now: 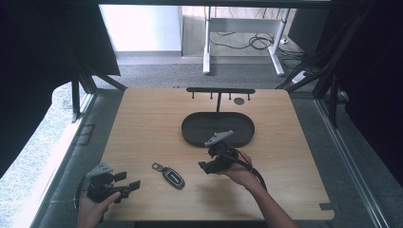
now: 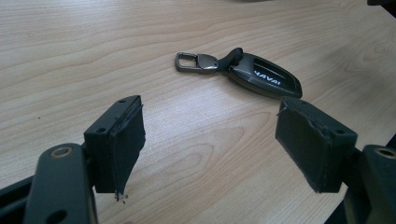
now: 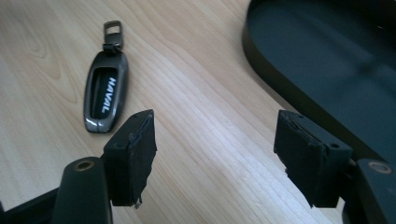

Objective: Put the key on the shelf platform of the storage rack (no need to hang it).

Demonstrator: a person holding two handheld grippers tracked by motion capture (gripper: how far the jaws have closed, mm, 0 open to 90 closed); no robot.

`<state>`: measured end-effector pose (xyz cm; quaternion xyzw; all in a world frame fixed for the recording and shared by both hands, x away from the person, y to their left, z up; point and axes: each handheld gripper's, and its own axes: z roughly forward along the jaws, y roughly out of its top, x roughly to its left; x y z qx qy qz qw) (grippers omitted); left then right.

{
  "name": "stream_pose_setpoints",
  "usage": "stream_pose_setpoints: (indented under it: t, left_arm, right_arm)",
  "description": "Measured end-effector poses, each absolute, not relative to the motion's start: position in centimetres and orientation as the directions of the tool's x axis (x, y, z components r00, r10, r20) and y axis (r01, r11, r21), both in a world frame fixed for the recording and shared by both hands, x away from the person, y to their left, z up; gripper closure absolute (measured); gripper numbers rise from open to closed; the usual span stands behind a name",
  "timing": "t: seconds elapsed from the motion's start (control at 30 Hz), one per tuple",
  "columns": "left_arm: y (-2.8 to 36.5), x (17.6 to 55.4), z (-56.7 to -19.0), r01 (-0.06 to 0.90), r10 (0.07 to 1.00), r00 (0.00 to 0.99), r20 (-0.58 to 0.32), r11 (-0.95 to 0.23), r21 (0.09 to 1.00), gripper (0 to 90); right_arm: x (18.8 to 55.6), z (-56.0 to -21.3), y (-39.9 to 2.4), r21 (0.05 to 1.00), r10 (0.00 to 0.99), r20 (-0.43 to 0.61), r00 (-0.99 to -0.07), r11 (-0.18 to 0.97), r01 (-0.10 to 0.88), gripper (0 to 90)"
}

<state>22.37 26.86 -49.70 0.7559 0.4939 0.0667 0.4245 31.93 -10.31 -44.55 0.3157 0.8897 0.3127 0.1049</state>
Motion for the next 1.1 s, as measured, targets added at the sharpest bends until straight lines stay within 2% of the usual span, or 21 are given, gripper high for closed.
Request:
stream_pose_setpoints:
  t: [0.83,1.1]
  left_arm:
    - [27.0,22.3,-49.6,0.691,0.803,0.503,-0.321,-0.151,0.707,24.4]
    - [27.0,22.4,-49.7,0.693,0.801,0.504,-0.324,-0.150,0.706,24.5]
  right_arm:
    - [32.2,-44.9,-5.2,0.581,0.553,-0.005,-0.833,0.680,0.448,30.6]
    - [32.1,-45.6,-3.0,0.540,0.523,0.001,-0.852,0.717,0.441,31.8]
